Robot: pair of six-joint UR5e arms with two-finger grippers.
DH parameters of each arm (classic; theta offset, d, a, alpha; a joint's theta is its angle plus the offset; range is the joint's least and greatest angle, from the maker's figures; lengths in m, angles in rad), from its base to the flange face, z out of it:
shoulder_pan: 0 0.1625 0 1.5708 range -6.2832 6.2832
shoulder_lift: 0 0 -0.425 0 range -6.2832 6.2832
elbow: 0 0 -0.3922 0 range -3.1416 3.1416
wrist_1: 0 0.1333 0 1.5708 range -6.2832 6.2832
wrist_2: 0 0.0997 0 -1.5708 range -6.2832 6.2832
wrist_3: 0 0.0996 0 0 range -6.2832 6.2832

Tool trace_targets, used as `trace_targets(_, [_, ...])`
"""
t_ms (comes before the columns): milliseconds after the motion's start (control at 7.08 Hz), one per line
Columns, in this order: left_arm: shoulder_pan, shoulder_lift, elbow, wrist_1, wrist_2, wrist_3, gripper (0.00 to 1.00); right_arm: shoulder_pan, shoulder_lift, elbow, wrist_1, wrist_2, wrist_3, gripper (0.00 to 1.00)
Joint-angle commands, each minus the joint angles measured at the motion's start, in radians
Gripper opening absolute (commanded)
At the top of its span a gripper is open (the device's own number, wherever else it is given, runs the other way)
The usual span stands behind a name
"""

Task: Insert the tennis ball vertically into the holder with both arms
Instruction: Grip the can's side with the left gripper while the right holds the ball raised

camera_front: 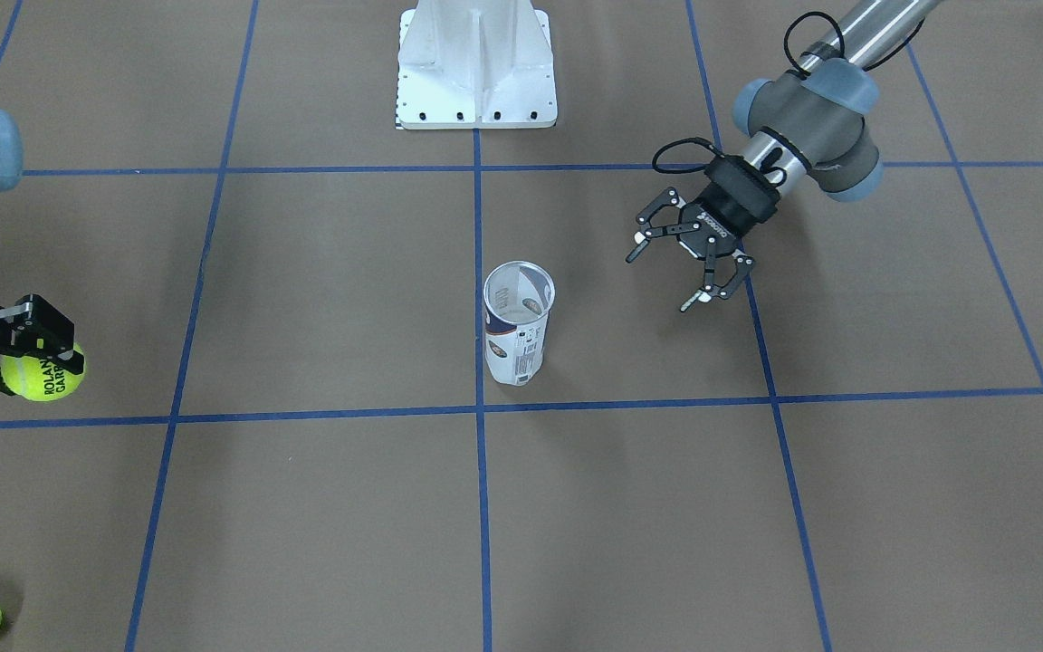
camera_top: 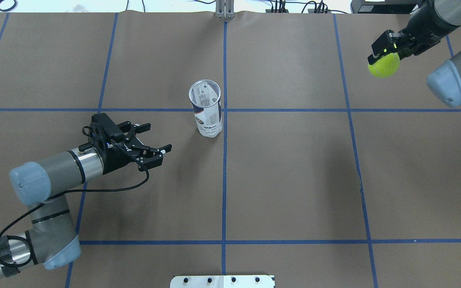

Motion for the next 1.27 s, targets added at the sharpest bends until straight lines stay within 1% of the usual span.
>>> trace_targets(0, [0.045,-0.123,0.086,0.001,0.118,-0.001,0.98,-0.025,0.026,0.058,0.0,0.013,0.138,0.0])
trace_targets(141, [0.045,-0.176,0.148,0.001,0.131,0.002,0.98,-0.041,0.058,0.064,0.0,0.013,0.208,0.0])
trace_targets(283, [0.043,-0.188,0.164,0.001,0.132,0.006,0.98,-0.058,0.08,0.073,0.0,0.013,0.255,0.0])
trace_targets(565, [0.043,-0.19,0.181,0.003,0.155,0.008,0.98,-0.088,0.086,0.107,0.001,0.008,0.316,0.0])
trace_targets(707, [0.045,-0.196,0.181,0.004,0.157,0.008,0.98,-0.094,0.101,0.11,0.001,0.007,0.326,0.0])
trace_targets(1131, [0.043,-0.26,0.243,0.004,0.157,0.008,0.98,-0.104,0.103,0.109,0.0,-0.001,0.329,0.0])
